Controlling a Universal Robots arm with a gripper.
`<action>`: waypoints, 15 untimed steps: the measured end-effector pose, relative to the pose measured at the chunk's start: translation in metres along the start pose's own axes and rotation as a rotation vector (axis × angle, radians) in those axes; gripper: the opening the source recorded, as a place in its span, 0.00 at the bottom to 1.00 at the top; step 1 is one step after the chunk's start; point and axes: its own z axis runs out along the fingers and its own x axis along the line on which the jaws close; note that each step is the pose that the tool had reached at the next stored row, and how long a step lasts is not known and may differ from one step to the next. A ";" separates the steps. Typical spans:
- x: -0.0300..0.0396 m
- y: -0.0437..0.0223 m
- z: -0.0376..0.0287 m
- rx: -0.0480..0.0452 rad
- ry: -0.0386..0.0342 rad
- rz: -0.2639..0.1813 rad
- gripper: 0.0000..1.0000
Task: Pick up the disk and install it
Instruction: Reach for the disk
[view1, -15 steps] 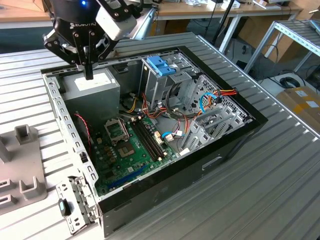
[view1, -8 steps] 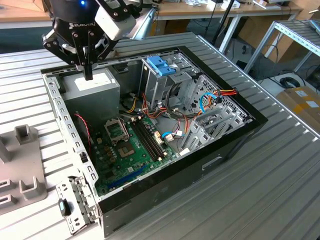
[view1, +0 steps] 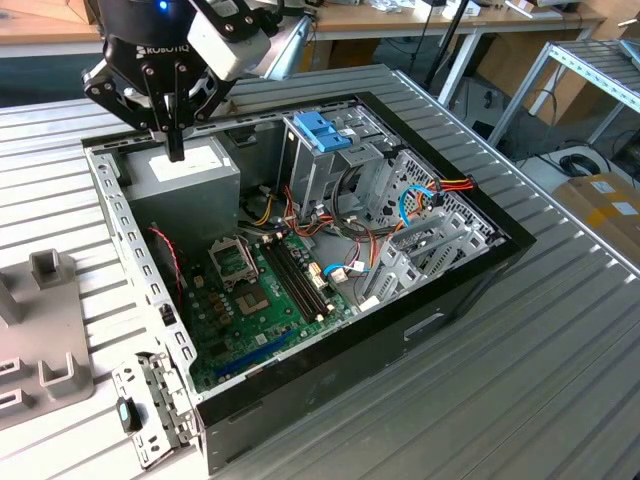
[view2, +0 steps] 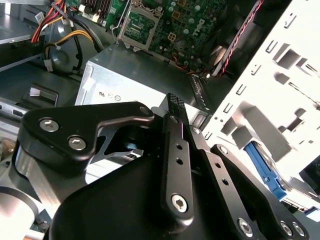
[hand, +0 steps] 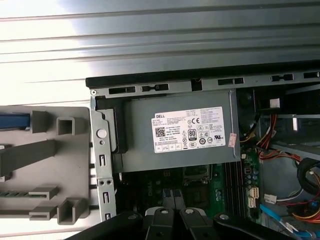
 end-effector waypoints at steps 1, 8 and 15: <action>0.0002 0.0000 0.0000 0.0006 0.0000 0.000 0.11; 0.0024 -0.0002 -0.0001 0.0069 -0.0005 0.000 0.11; 0.0049 -0.0004 -0.0001 0.0115 -0.0009 0.000 0.11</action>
